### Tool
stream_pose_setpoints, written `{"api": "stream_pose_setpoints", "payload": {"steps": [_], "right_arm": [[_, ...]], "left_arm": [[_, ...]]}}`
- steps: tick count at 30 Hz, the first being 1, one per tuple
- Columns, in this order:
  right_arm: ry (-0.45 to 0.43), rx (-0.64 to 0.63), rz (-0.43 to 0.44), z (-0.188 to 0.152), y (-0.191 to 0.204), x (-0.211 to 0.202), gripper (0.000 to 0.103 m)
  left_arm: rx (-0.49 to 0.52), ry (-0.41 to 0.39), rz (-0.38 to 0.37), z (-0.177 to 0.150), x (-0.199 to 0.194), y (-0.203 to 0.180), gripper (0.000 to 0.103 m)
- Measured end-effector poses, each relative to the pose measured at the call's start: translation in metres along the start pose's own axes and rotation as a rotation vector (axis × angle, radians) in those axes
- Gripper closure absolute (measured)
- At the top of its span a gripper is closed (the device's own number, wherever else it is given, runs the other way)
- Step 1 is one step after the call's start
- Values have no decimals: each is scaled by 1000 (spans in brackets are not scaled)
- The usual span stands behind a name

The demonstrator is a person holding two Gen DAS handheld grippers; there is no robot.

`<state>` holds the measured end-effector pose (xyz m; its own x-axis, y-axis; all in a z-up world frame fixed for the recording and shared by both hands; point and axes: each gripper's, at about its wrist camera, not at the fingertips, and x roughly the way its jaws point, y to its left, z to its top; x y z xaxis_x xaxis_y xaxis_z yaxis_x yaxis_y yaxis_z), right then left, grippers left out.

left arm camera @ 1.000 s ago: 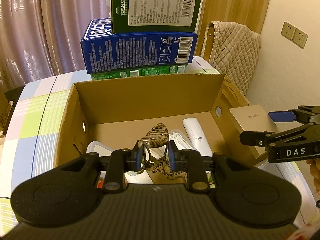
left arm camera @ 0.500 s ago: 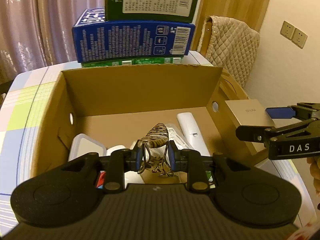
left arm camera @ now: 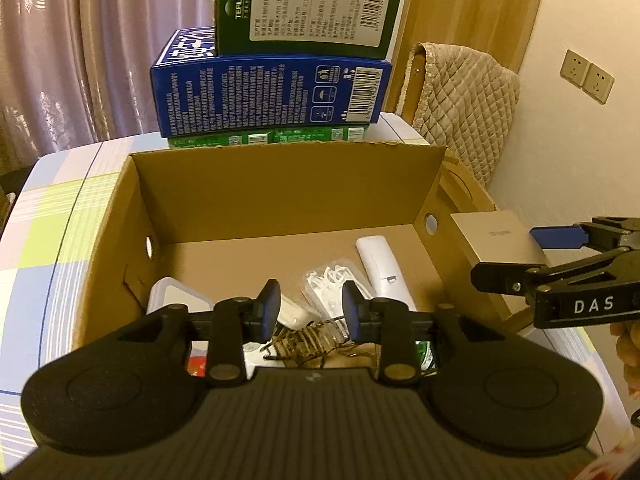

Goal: Organize rigid objects
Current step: 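Open left gripper to drop the rope toy while right lowers the TP-LINK box inside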

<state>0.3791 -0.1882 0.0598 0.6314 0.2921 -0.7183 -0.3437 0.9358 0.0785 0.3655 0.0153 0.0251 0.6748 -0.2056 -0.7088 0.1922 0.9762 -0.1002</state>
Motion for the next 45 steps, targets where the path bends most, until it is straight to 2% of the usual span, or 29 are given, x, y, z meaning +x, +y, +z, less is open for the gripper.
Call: {"api": "stream_pose_setpoints", "payload": {"steps": [45], "right_arm": [[-12, 1, 11, -1, 4, 1, 15]], "left_arm": [[-5, 6, 5, -7, 0, 6, 75]]}}
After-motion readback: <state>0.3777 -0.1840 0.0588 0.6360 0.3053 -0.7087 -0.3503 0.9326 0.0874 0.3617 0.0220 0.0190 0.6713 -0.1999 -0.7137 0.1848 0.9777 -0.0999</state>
